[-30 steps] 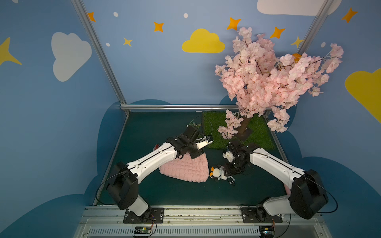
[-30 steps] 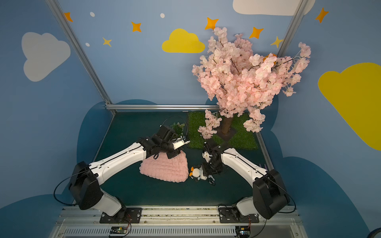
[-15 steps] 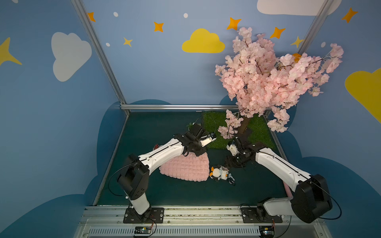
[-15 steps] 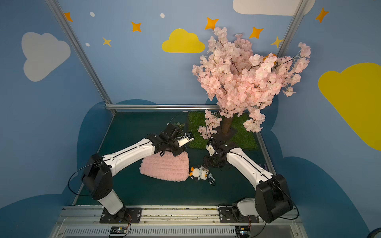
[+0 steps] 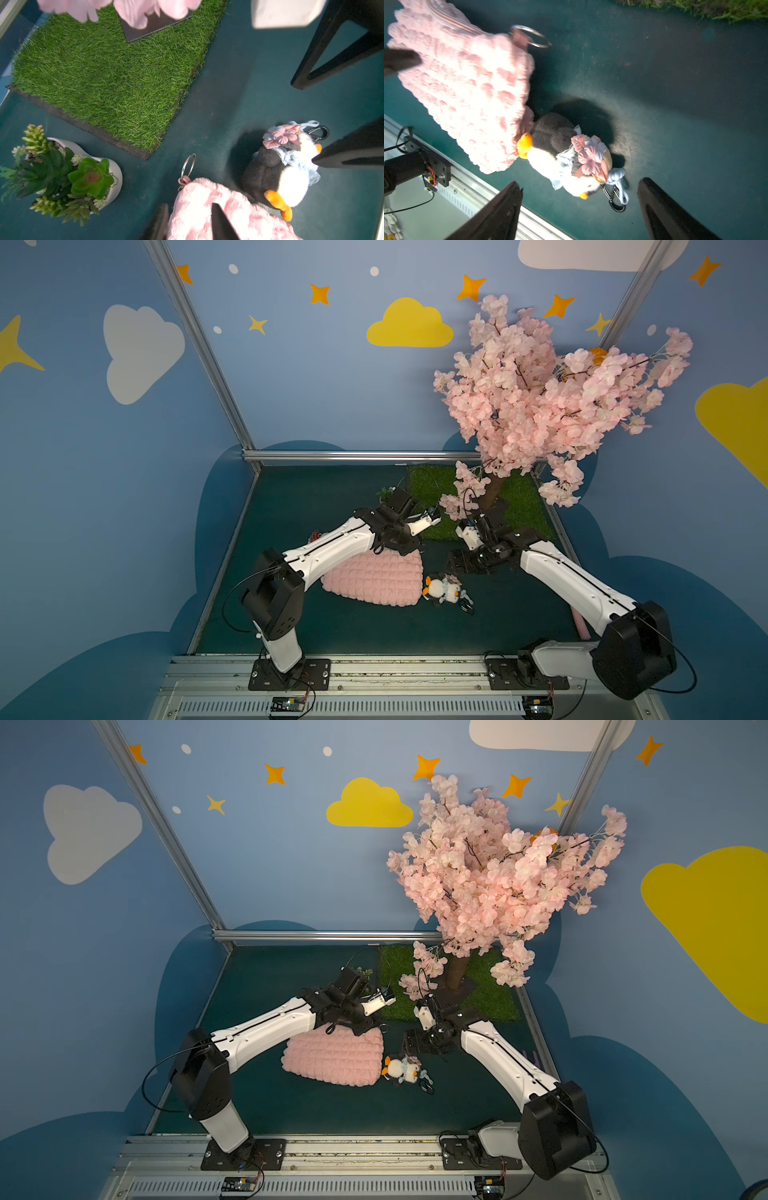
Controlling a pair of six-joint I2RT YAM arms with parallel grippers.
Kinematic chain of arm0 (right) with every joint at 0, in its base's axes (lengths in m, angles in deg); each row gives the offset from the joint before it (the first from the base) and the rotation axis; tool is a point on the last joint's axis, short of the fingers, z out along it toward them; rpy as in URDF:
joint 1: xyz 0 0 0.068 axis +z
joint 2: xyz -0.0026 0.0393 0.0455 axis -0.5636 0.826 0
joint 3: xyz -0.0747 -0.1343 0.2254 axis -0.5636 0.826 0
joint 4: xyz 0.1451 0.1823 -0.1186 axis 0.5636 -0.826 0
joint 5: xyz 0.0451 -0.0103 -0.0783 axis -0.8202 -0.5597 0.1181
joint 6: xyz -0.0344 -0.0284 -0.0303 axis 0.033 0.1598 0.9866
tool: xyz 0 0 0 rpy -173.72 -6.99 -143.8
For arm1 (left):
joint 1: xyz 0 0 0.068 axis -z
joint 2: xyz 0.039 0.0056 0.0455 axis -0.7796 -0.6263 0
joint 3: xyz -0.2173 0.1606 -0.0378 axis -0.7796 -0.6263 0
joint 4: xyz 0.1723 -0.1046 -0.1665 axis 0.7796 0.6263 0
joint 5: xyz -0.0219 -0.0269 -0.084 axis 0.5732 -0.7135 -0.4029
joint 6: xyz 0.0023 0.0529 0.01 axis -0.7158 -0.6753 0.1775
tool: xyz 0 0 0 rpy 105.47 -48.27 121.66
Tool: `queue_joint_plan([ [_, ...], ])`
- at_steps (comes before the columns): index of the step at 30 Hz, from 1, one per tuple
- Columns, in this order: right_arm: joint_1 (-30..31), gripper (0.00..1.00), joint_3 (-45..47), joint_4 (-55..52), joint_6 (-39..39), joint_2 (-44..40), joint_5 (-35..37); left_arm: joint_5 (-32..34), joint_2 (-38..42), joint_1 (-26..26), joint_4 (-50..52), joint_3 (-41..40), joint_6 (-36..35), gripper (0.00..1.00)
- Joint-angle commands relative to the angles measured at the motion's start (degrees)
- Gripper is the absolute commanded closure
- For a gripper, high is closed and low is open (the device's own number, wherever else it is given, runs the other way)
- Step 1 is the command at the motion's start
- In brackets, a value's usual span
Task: Remove the decoration from the bag
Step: Place the bag at the center of the board.
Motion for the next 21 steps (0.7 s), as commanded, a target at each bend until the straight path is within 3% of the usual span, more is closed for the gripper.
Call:
queue_joint_plan([
  [1, 0.62, 0.09, -0.54, 1.63, 1.01, -2.16, -1.93, -2.23, 2.03, -0.20, 4.11, 1.73, 0.48, 0.51],
  [7, 3.76, 0.07, -0.71, 4.43, 1.72, -2.96, -2.63, -3.21, 7.12, -3.20, 11.08, 1.69, 1.33, 0.41],
  [14, 9.97, 0.04, -5.35, 7.41, 3.02, 1.56, -0.17, -7.42, 14.33, -15.60, 17.88, -2.56, 1.05, 0.30],
  [21, 12.53, 0.03, -10.21, 6.24, 6.52, 6.05, -0.46, -17.29, 8.86, -25.77, 17.59, -2.75, -7.44, 0.29],
])
